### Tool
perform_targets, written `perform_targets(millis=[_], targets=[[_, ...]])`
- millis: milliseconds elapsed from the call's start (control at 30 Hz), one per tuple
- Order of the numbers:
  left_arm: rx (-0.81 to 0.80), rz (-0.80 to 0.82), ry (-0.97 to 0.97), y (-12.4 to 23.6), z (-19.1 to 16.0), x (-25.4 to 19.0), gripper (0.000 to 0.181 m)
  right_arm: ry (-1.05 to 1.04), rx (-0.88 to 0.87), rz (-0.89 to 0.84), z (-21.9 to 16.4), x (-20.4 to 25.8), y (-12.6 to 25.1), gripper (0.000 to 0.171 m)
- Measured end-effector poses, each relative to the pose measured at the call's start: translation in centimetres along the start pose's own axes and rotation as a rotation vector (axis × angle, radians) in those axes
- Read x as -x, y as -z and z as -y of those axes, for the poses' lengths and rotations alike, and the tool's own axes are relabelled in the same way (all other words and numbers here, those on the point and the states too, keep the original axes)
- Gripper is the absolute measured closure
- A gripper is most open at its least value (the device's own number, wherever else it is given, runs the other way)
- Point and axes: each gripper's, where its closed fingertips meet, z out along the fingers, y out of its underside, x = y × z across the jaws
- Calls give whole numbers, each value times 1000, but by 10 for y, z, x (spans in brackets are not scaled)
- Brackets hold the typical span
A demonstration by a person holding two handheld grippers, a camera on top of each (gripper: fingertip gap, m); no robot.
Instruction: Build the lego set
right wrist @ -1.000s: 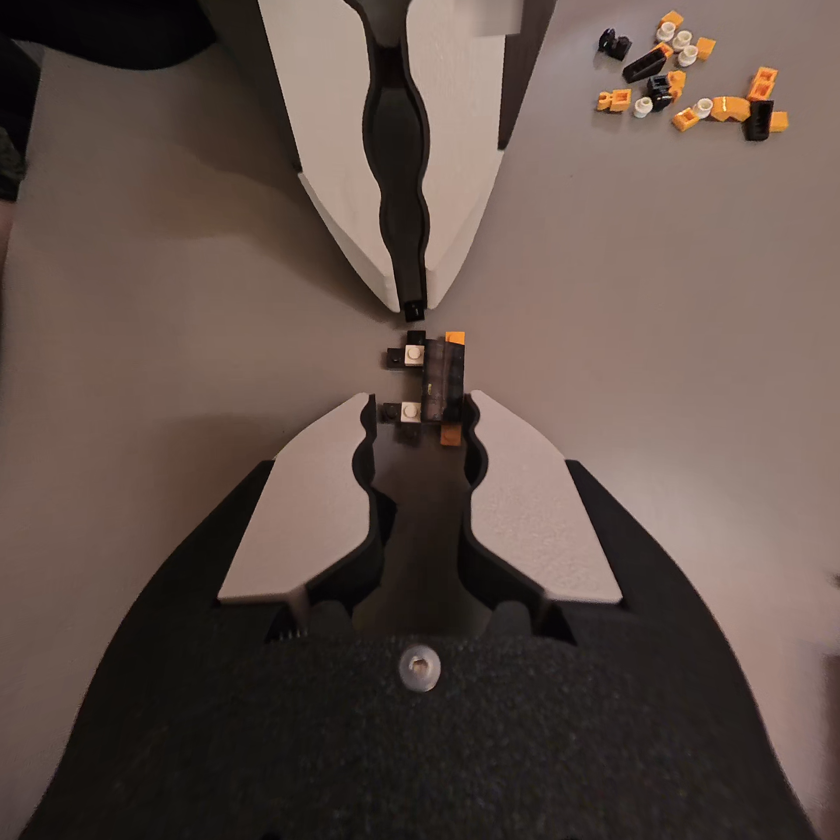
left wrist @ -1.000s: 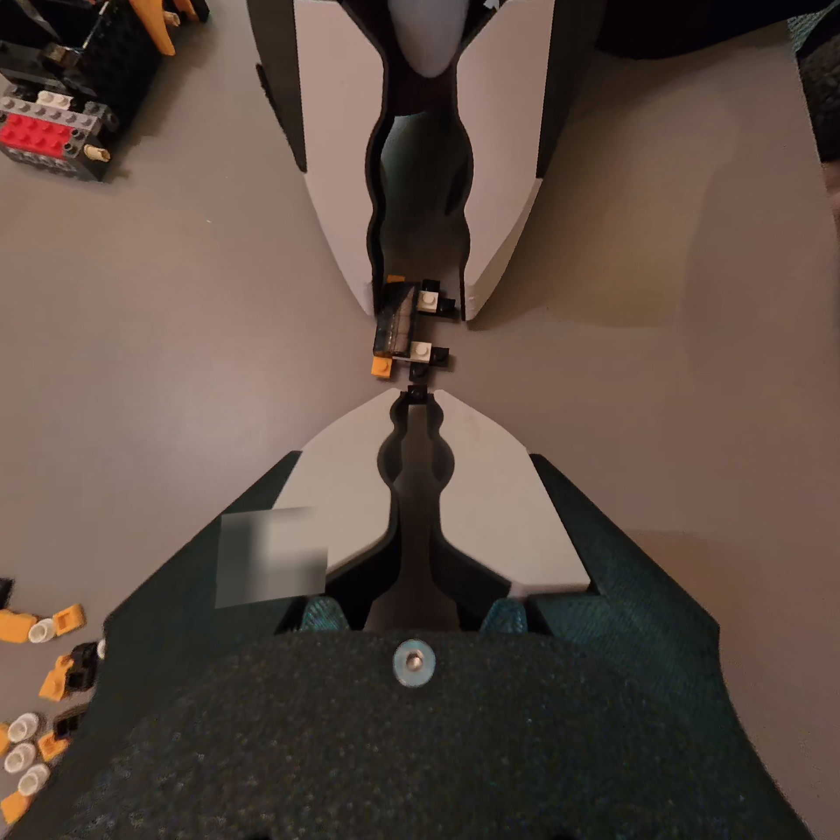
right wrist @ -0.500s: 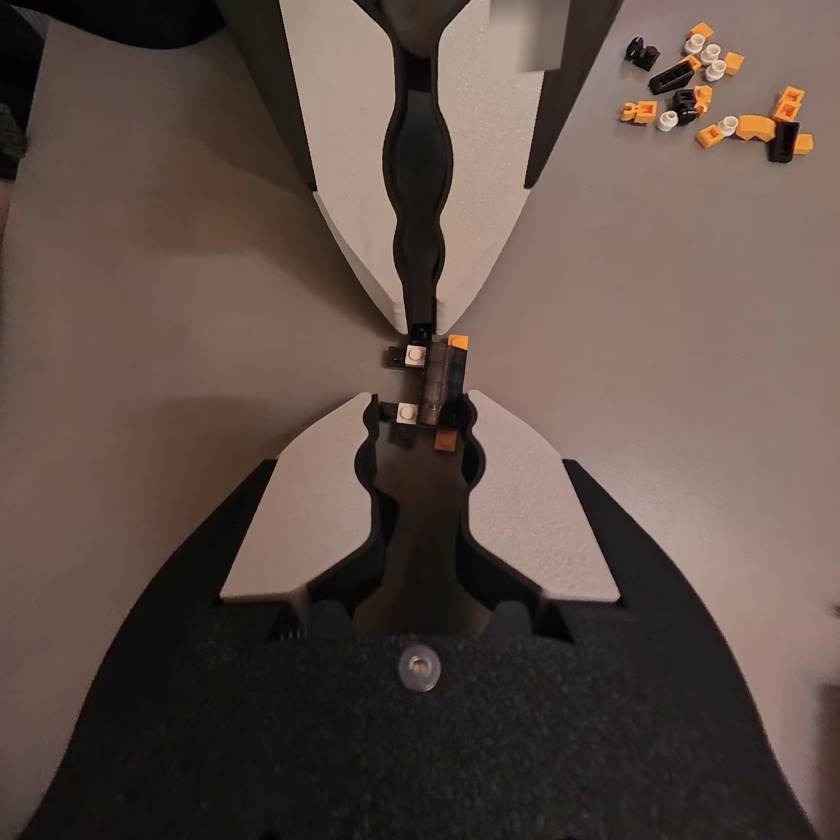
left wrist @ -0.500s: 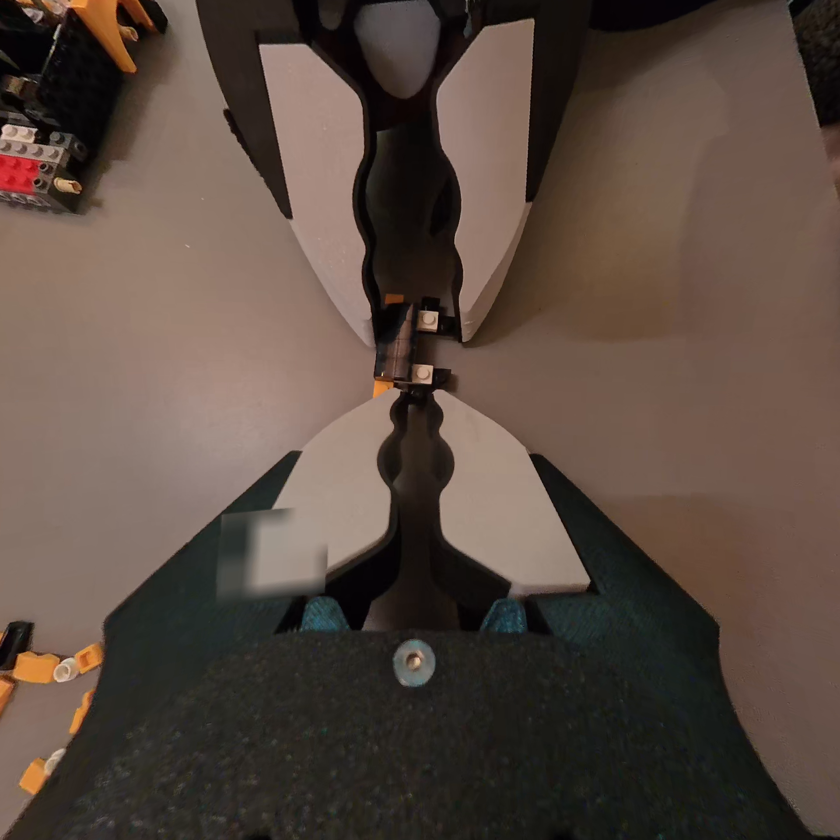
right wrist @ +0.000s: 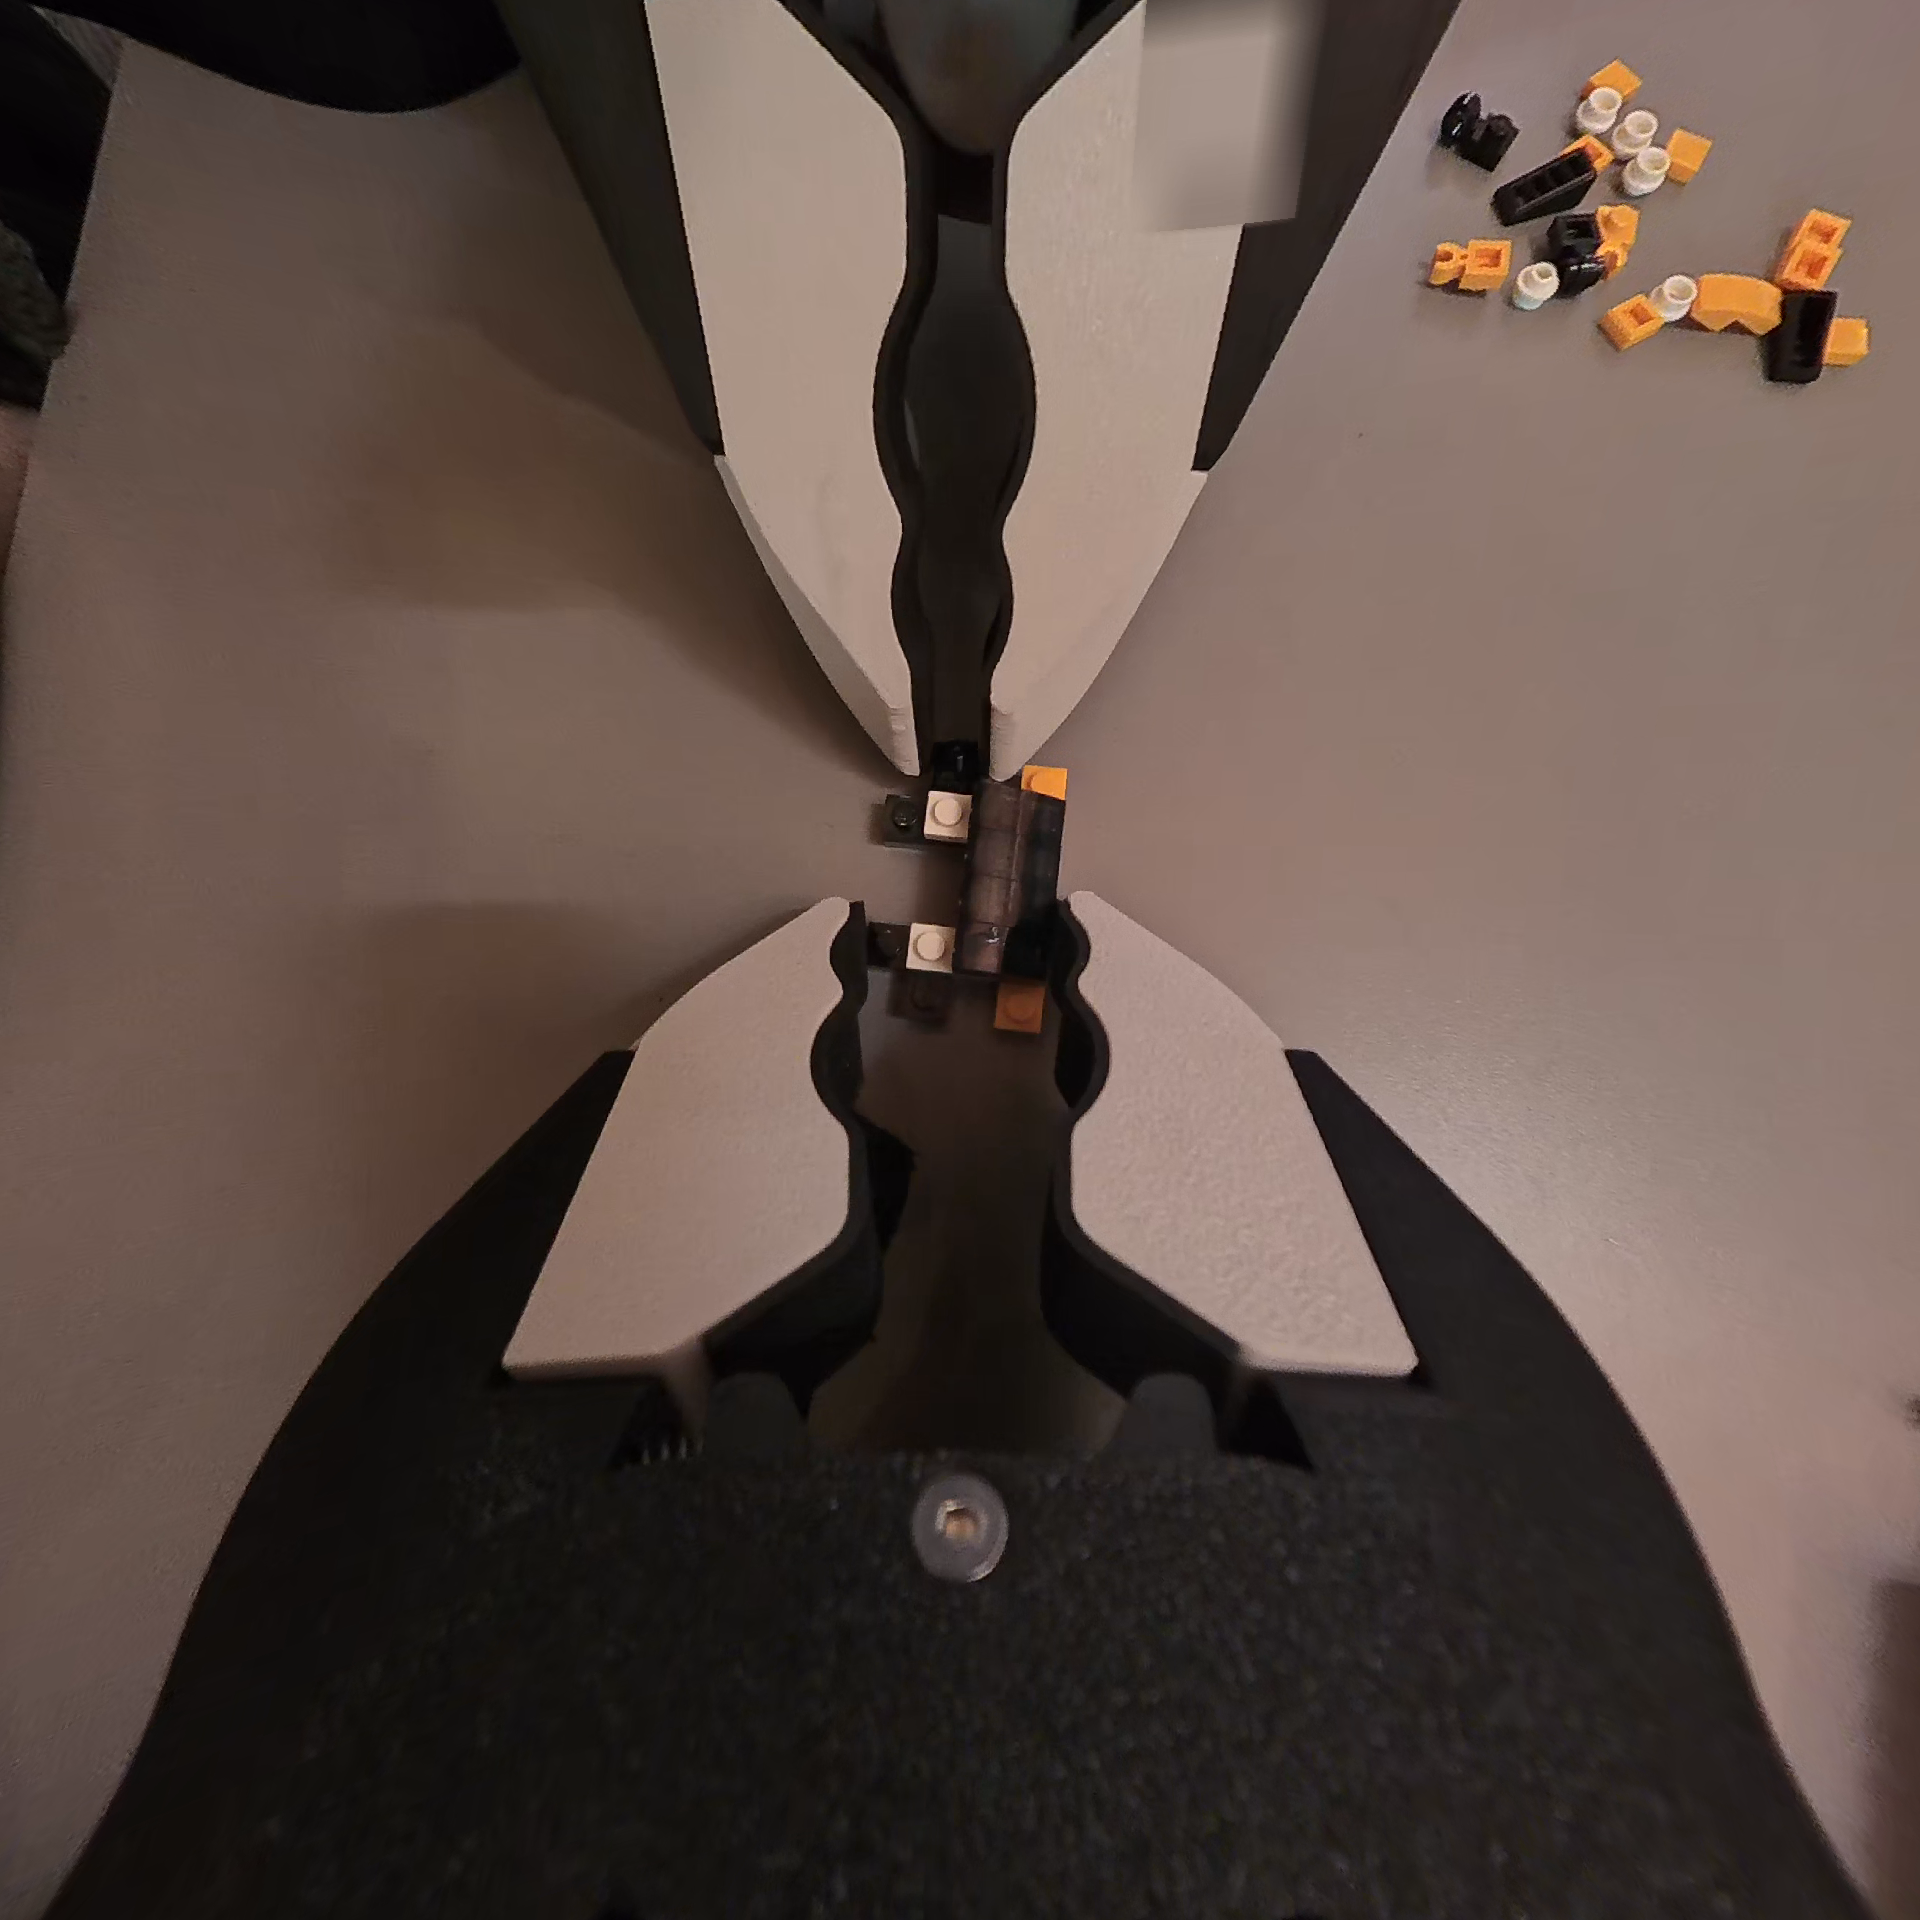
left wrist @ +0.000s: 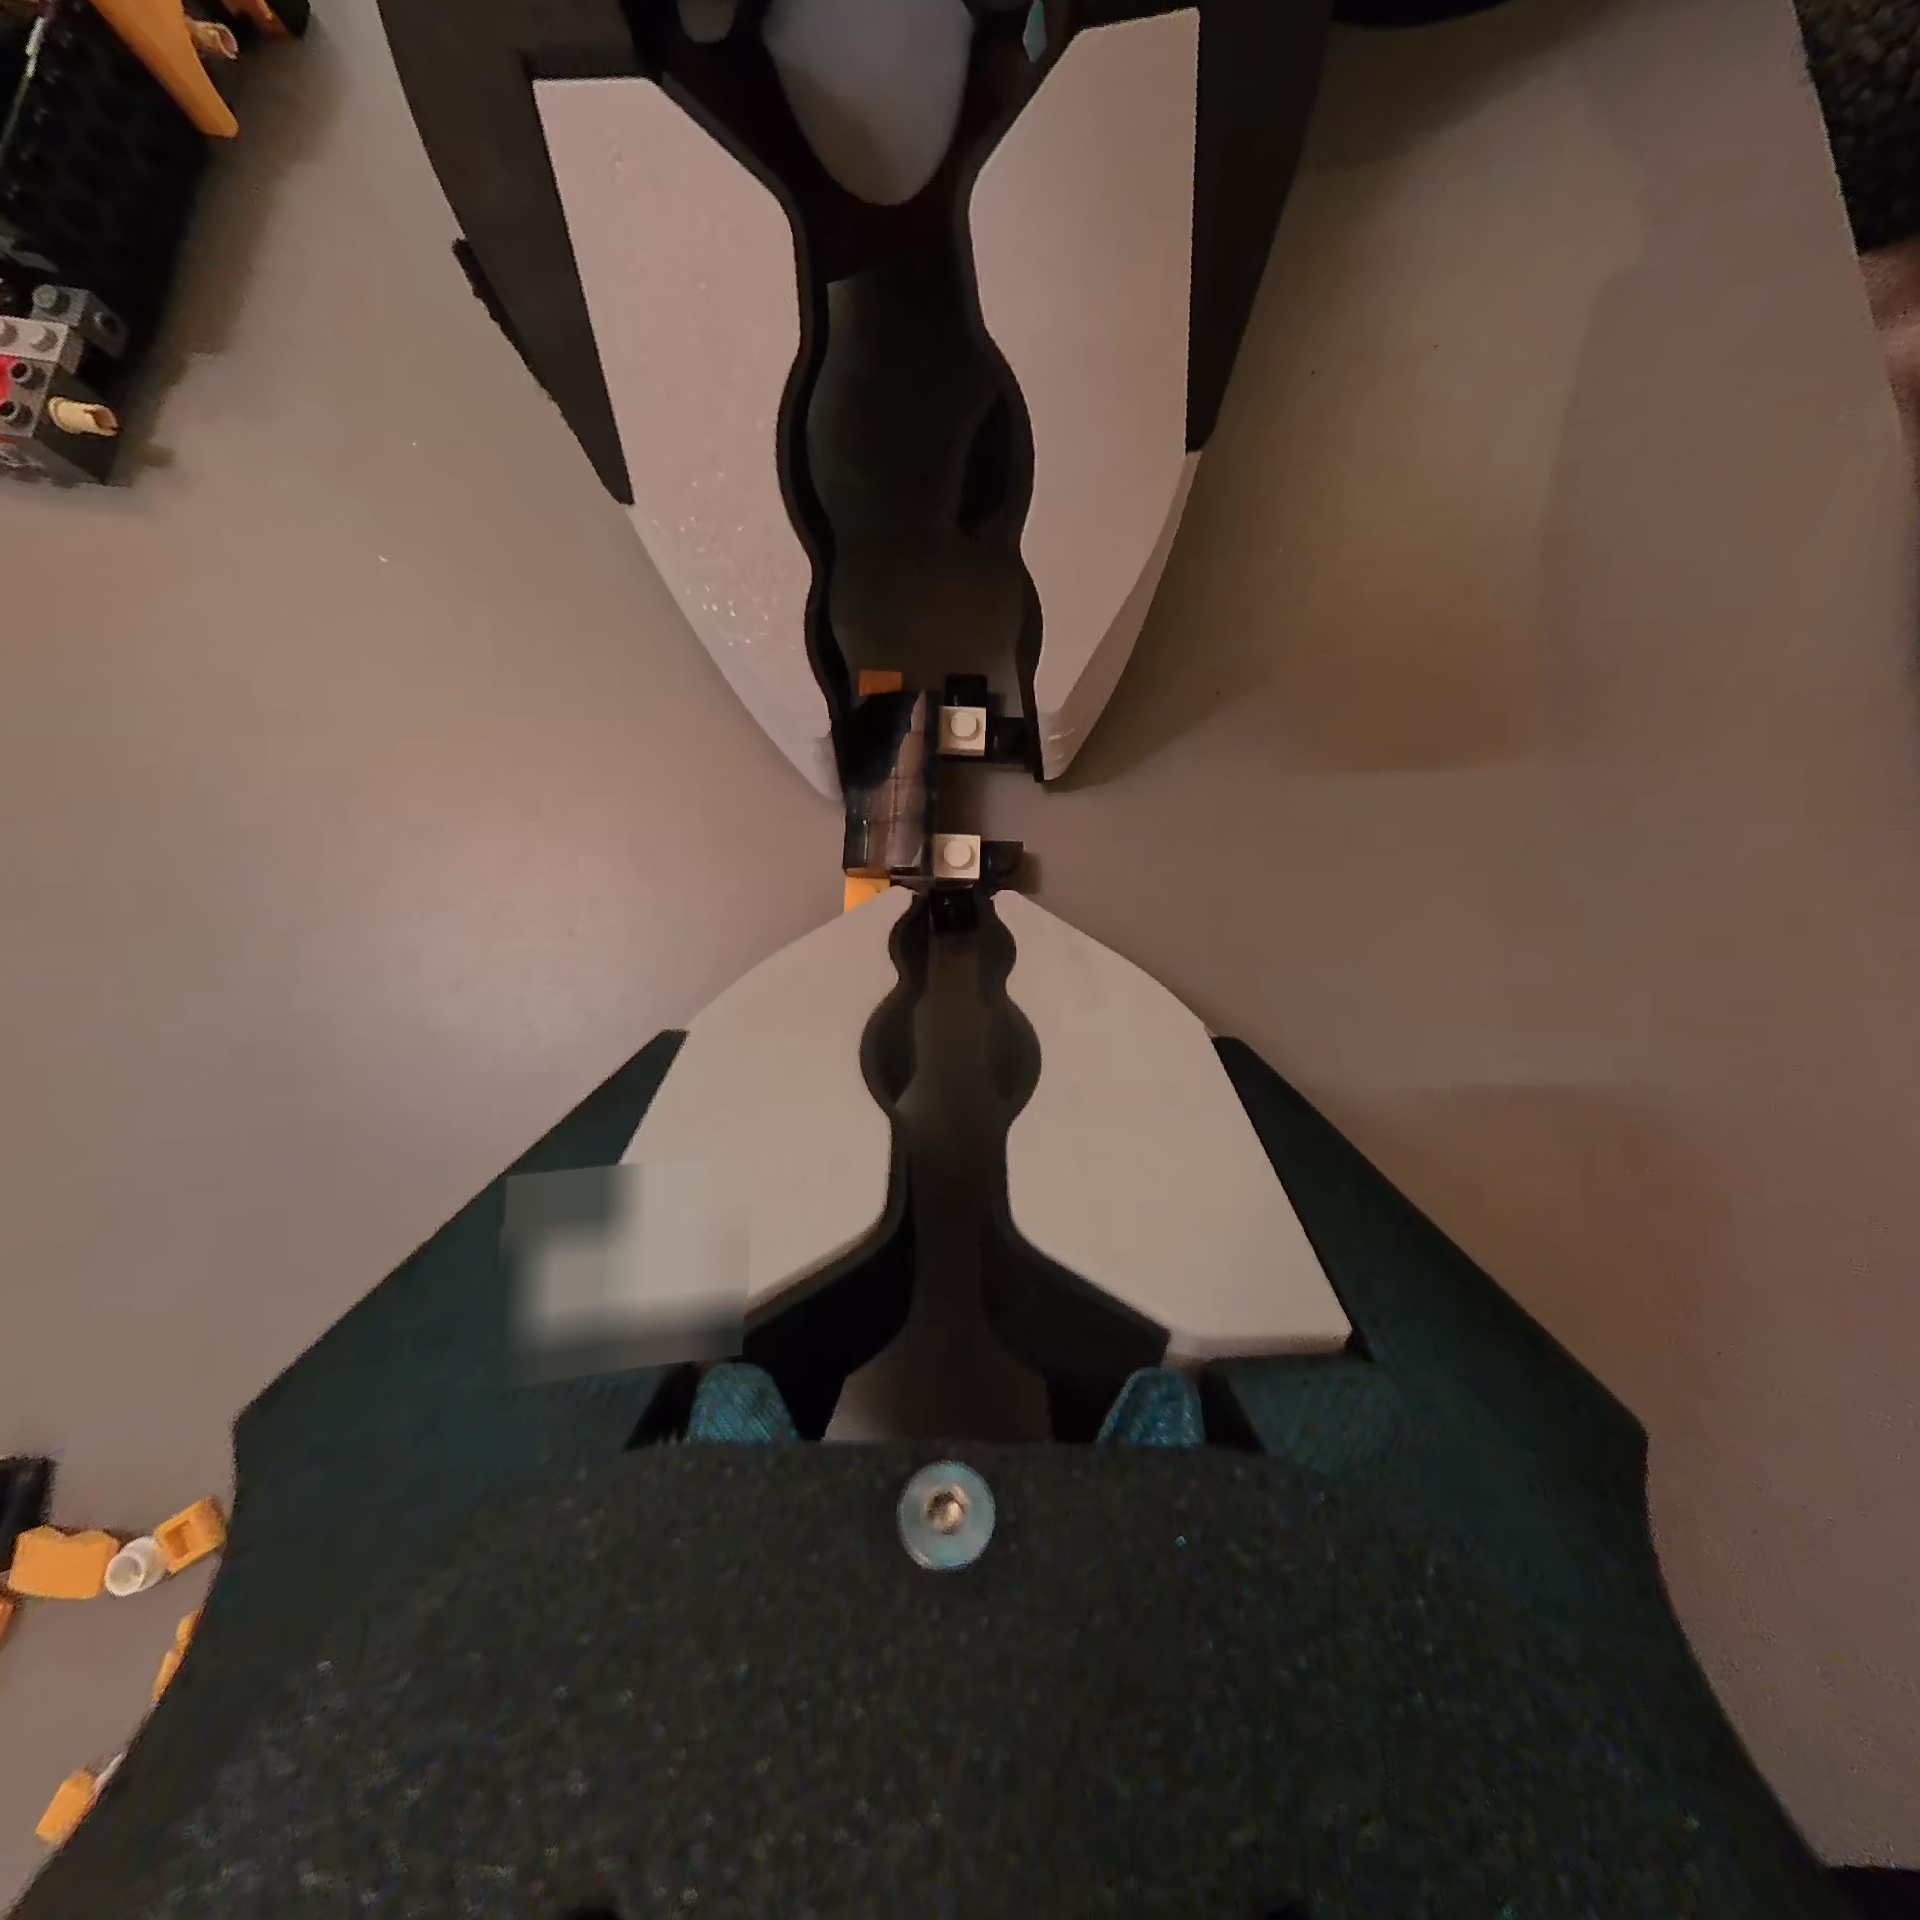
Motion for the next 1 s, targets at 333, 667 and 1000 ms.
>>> perform_targets(millis=[333,667,1000], targets=[[-5,-1,2,0,0,0,173,1,-1,0,0,0,0,137],[-12,-3,4,0,1,-1,173,2,-2,1,0,0,0,137],[-23,-6,4,1,3,-2,173,-1,-3,2,0,0,0,137]])
